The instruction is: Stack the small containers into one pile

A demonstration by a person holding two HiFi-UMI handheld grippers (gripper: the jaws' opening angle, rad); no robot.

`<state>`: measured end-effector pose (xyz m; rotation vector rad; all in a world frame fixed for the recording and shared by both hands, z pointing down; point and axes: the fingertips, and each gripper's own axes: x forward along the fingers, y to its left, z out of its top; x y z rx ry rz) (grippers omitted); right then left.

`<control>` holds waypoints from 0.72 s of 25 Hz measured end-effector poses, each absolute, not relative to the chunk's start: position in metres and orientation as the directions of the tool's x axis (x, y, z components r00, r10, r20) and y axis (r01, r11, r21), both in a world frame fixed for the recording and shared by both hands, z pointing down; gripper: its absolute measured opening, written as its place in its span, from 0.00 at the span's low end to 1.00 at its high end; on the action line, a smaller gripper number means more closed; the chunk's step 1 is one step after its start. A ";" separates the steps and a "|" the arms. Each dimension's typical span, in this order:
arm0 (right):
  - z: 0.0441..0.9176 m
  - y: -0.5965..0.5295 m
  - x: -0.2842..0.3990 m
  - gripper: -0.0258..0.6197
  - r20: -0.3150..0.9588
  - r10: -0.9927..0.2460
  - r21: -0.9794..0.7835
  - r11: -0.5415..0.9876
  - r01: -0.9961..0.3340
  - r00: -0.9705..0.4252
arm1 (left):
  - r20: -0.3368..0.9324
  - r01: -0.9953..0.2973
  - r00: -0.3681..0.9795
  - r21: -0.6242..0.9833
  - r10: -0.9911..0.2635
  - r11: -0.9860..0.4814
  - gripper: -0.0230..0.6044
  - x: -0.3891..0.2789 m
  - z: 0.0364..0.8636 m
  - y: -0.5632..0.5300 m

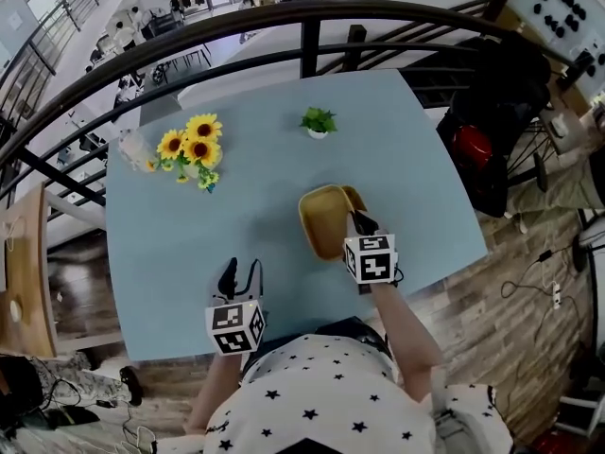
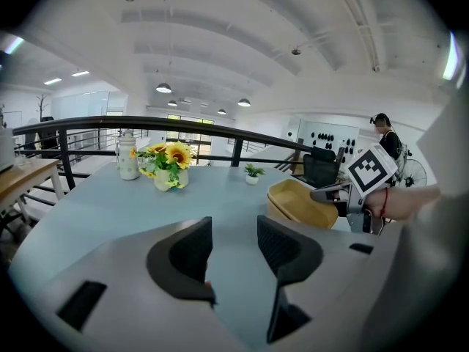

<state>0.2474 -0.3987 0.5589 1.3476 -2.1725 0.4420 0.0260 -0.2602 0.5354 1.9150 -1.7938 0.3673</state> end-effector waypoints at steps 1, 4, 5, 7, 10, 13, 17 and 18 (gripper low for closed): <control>0.559 -0.401 0.250 0.08 0.599 -0.717 0.003 0.448 -0.894 -0.357 | 0.511 -0.986 0.100 0.166 -0.854 -0.016 0.33 0.030 0.537 -0.261; 0.560 -0.407 0.257 0.08 0.598 -0.712 -0.008 0.454 -0.891 -0.368 | 0.518 -0.986 0.092 0.167 -0.851 -0.004 0.33 0.040 0.541 -0.261; 0.560 -0.408 0.259 0.08 0.597 -0.711 -0.011 0.455 -0.890 -0.371 | 0.519 -0.986 0.088 0.167 -0.850 0.000 0.33 0.042 0.541 -0.261; 0.559 -0.412 0.264 0.08 0.594 -0.711 -0.017 0.458 -0.889 -0.378 | 0.521 -0.986 0.082 0.169 -0.850 0.009 0.33 0.048 0.543 -0.261; 0.557 -0.417 0.270 0.08 0.586 -0.712 -0.026 0.462 -0.887 -0.388 | 0.523 -0.986 0.071 0.168 -0.849 0.021 0.33 0.055 0.545 -0.262; 0.554 -0.421 0.277 0.08 0.578 -0.715 -0.030 0.464 -0.886 -0.394 | 0.524 -0.985 0.065 0.169 -0.849 0.029 0.33 0.063 0.546 -0.263; 0.552 -0.426 0.284 0.08 0.571 -0.718 -0.029 0.468 -0.883 -0.399 | 0.522 -0.984 0.062 0.173 -0.851 0.035 0.33 0.074 0.548 -0.264; 0.553 -0.427 0.285 0.08 0.571 -0.717 -0.028 0.469 -0.883 -0.400 | 0.523 -0.984 0.061 0.173 -0.850 0.035 0.33 0.076 0.548 -0.264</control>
